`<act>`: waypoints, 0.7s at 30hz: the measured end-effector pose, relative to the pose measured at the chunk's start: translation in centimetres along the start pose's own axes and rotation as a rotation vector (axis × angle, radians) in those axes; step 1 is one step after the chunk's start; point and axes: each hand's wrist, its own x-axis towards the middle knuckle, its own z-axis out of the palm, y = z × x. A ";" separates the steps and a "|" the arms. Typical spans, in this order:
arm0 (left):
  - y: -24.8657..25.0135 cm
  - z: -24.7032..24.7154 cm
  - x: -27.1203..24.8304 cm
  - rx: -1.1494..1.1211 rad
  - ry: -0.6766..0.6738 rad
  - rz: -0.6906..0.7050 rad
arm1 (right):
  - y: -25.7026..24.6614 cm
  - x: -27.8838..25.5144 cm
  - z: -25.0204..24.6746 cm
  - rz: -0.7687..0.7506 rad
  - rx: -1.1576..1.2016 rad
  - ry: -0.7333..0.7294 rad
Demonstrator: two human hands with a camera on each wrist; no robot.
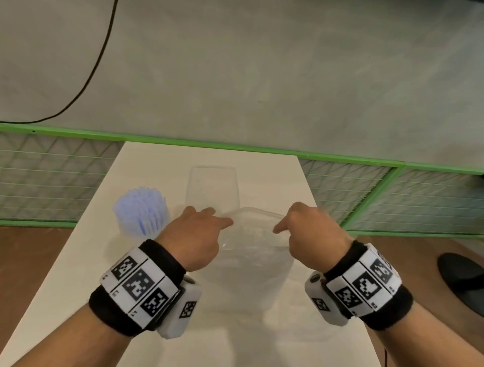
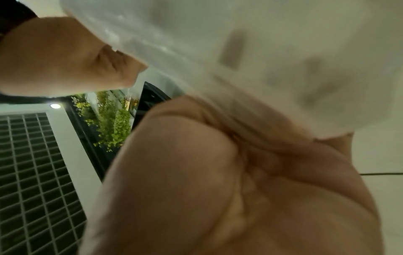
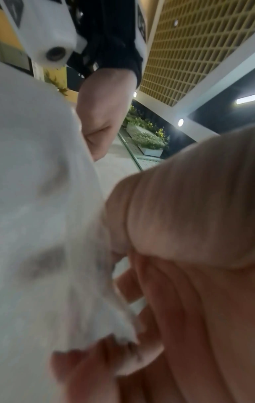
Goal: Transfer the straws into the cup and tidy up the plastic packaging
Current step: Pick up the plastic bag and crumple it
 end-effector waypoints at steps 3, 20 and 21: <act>-0.3 0.2 0.4 -0.170 0.021 0.010 | 0.3 0.2 0.6 -0.070 0.036 -0.107; -4.4 4.8 4.0 -0.910 -0.013 0.019 | 1.2 4.7 6.9 0.044 1.096 -0.215; -4.5 4.8 4.1 -0.923 -0.032 0.023 | 1.4 4.9 7.2 0.067 1.086 -0.233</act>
